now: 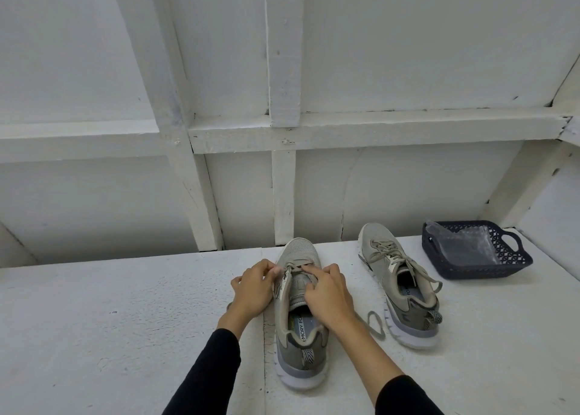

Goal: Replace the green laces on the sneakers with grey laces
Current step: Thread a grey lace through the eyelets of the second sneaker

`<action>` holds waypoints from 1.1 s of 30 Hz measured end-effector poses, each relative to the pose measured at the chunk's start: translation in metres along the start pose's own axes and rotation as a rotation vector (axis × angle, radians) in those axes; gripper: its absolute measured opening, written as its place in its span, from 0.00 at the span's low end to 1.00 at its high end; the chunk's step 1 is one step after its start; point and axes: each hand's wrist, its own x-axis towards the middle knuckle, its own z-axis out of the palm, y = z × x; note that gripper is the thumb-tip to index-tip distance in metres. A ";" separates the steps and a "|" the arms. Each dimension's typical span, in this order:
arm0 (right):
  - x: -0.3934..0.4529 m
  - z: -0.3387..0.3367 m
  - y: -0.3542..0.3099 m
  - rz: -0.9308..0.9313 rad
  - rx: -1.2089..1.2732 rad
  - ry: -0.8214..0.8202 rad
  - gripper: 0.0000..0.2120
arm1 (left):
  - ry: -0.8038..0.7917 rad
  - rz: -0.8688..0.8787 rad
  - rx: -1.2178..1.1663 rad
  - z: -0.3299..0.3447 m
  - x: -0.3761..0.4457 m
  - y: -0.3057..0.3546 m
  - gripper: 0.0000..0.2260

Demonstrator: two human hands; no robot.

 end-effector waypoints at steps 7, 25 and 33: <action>0.000 0.000 0.000 -0.022 -0.028 -0.002 0.22 | -0.022 -0.061 0.066 0.001 0.006 -0.010 0.10; 0.027 0.002 0.032 0.134 0.319 0.082 0.12 | -0.129 -0.040 -0.390 -0.001 0.002 -0.016 0.13; 0.016 -0.011 0.023 0.143 0.400 0.083 0.09 | -0.133 -0.093 -0.494 -0.011 0.004 -0.014 0.16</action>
